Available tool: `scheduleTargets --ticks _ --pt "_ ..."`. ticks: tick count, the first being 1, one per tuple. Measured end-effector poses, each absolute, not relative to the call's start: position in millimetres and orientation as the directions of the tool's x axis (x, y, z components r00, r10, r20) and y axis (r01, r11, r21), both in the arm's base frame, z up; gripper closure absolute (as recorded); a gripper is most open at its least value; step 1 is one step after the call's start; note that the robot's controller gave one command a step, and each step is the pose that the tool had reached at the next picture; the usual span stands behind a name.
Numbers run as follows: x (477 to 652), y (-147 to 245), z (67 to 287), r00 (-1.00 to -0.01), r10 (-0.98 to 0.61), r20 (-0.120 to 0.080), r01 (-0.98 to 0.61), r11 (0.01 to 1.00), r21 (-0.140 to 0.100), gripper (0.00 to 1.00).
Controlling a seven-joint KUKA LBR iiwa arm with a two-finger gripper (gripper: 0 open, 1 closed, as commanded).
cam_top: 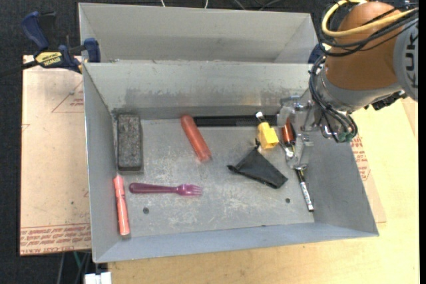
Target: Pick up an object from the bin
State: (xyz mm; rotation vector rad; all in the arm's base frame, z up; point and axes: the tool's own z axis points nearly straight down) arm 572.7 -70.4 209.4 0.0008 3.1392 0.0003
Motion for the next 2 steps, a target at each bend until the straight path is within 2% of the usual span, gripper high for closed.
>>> scheduleTargets --ticks 1,2 --pt "557.2 -64.8 67.7 -0.992 0.129 0.002 0.129 0.992 0.002 0.00" --pt "559.7 -54.4 145.5 -0.991 0.135 -0.017 0.135 0.991 0.002 0.00"
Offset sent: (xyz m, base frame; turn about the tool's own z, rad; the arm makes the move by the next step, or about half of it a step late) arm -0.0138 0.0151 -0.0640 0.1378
